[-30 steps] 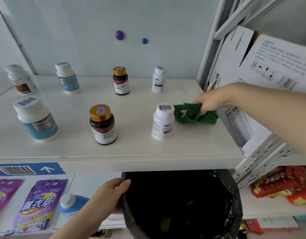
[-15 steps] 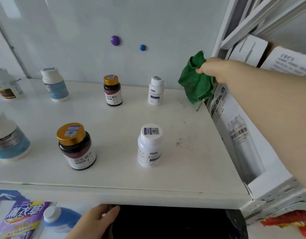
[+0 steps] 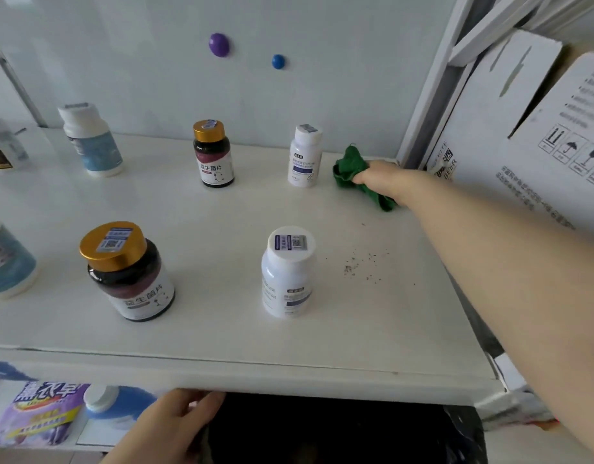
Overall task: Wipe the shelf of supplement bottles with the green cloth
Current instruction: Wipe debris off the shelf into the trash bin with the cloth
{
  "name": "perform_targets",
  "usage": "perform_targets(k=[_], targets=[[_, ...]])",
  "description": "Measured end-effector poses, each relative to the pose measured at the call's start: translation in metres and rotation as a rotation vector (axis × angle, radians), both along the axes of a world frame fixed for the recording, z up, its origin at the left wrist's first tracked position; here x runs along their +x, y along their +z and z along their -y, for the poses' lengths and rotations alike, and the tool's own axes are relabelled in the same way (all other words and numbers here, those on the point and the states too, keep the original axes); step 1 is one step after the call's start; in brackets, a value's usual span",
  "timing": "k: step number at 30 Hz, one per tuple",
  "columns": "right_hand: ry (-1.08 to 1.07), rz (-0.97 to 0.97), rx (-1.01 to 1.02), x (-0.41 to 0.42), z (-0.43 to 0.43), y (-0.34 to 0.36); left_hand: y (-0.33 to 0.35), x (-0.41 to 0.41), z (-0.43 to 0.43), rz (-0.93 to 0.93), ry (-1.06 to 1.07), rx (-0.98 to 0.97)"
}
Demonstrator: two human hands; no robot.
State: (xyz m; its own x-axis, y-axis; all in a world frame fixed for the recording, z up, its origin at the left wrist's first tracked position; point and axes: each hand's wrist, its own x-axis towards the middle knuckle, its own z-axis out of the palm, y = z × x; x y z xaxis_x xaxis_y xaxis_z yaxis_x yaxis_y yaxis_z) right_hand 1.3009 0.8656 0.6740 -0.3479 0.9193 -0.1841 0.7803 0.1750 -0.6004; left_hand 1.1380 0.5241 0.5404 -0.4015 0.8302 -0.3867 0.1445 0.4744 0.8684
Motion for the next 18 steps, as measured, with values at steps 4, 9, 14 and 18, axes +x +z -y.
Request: perform_targets(k=[4,9,14,18], targets=[[0.032,-0.059,0.016,0.010,0.046,-0.006,0.003,0.003,0.000,0.049,-0.029,0.058],[0.064,-0.014,0.069,0.027,0.106,-0.010,0.006,0.005,-0.002,0.176,-0.011,-0.053],[0.127,-0.005,0.070,0.050,0.164,-0.014,0.015,0.010,0.003,0.192,-0.019,-0.041],[0.168,-0.033,-0.018,0.075,0.204,-0.010,0.018,0.013,0.008,0.258,-0.033,-0.069]])
